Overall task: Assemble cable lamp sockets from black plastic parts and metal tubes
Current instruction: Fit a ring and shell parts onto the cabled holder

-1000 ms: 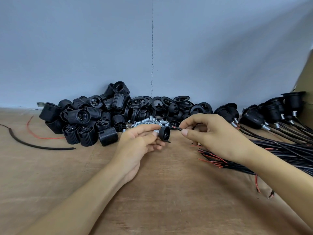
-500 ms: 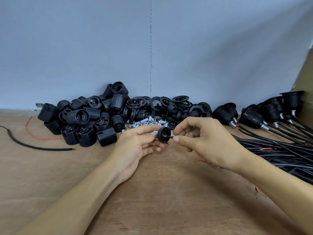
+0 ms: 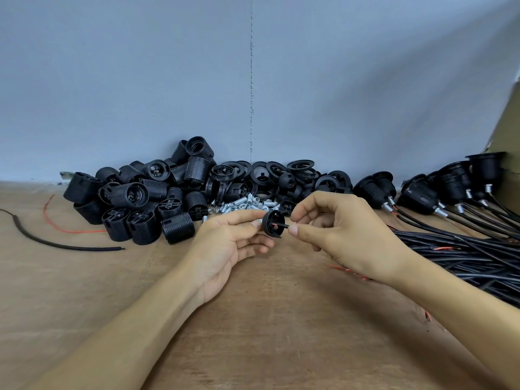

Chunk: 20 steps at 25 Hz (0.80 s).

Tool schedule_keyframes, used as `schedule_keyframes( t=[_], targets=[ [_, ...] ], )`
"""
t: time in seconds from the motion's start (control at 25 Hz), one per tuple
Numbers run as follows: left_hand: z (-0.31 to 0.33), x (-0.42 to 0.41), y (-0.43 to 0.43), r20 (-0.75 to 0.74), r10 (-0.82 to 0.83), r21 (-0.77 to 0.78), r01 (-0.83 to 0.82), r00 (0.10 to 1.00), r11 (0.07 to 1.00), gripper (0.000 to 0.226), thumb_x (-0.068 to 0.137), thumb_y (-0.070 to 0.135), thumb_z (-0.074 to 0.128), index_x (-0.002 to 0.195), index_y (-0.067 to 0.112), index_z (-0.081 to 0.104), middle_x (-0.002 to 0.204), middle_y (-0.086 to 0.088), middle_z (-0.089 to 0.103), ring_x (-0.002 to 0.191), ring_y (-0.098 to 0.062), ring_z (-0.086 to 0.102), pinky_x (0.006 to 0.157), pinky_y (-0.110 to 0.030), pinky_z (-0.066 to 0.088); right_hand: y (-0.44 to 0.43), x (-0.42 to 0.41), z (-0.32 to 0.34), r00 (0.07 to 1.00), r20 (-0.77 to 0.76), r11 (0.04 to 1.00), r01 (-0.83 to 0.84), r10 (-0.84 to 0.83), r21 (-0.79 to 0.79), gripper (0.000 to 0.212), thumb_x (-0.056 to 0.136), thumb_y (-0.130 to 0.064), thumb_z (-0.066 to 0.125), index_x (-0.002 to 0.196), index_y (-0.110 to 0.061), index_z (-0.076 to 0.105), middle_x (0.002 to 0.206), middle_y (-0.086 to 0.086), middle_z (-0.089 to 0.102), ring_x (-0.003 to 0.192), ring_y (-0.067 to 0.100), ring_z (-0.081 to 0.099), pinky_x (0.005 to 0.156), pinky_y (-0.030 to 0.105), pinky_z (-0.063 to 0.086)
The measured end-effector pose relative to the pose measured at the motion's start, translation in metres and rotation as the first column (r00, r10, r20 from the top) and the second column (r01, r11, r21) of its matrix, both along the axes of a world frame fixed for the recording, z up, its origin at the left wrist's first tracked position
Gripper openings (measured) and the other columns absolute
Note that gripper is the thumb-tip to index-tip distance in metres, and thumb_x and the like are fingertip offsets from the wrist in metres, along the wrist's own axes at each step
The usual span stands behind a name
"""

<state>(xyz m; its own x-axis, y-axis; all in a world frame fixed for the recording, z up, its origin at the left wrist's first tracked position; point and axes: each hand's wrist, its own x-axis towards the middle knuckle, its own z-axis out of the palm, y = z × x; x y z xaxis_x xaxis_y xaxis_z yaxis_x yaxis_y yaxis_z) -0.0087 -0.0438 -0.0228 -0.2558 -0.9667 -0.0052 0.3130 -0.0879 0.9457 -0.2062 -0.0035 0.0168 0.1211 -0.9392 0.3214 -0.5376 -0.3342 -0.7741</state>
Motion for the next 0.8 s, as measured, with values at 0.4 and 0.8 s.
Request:
schedule_keyframes(
  t=[0.4, 0.8],
  targets=[
    [-0.002, -0.002, 0.006, 0.077, 0.016, -0.085, -0.009, 0.997, 0.996, 0.015, 0.089, -0.002, 0.068, 0.099, 0.004, 0.077, 0.086, -0.019, 0.076, 0.074, -0.022, 0.074, 0.067, -0.025, 0.06, -0.001, 0.001, -0.003, 0.996, -0.053, 0.996, 0.066, -0.069, -0.056, 0.019, 0.078, -0.019, 0.082, 0.08, -0.028, 0.065, 0.075, -0.011, 0.071, 0.053, 0.005, 0.06, 0.057, 0.019, 0.052],
    [-0.001, -0.004, 0.007, -0.004, 0.096, -0.066, -0.096, 0.995, 0.993, 0.014, 0.084, 0.0, 0.072, 0.096, 0.005, 0.078, 0.086, -0.016, 0.077, 0.077, -0.023, 0.076, 0.069, -0.024, 0.061, -0.008, -0.02, 0.017, 0.952, -0.306, 0.997, 0.045, -0.024, 0.06, 0.011, 0.086, -0.039, 0.071, 0.089, -0.029, 0.068, 0.08, -0.011, 0.072, 0.07, 0.003, 0.064, 0.07, 0.023, 0.051]
  ],
)
